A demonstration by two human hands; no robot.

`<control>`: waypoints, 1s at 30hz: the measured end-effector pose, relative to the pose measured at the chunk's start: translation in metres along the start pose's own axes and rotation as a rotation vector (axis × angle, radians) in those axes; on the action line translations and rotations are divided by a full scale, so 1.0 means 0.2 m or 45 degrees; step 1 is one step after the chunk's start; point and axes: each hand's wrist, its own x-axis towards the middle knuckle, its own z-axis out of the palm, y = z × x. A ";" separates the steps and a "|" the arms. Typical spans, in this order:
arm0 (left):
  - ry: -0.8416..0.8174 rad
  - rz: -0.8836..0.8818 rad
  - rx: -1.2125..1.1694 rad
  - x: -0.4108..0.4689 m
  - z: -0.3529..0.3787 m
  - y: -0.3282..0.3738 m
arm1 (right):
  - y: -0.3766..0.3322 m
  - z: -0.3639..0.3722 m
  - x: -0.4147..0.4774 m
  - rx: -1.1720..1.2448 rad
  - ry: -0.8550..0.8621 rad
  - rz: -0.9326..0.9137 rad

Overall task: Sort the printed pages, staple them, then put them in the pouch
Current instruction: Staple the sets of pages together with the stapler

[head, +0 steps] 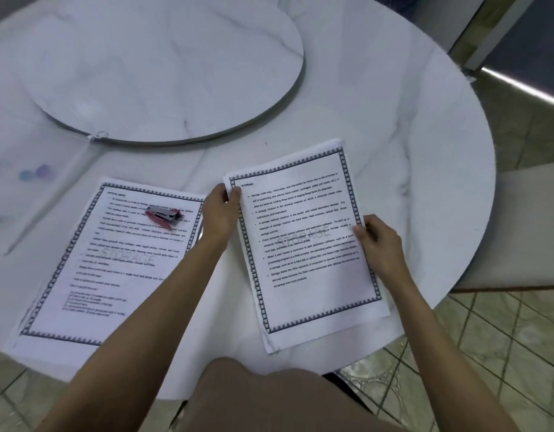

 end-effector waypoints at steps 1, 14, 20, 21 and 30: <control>0.012 0.000 -0.010 0.01 -0.02 0.00 | 0.00 0.00 -0.02 -0.016 0.020 0.003; -0.018 0.195 0.204 -0.05 -0.14 -0.19 | -0.15 0.13 -0.04 -0.351 0.104 -0.031; -0.057 0.176 0.194 -0.02 -0.18 -0.23 | -0.51 0.38 0.09 -0.309 -0.131 -0.293; -0.074 0.166 0.201 -0.02 -0.19 -0.22 | -0.58 0.45 0.11 -0.314 -0.182 -0.354; -0.141 0.044 0.296 0.00 -0.23 -0.20 | -0.98 0.99 0.21 -0.599 -0.655 -0.623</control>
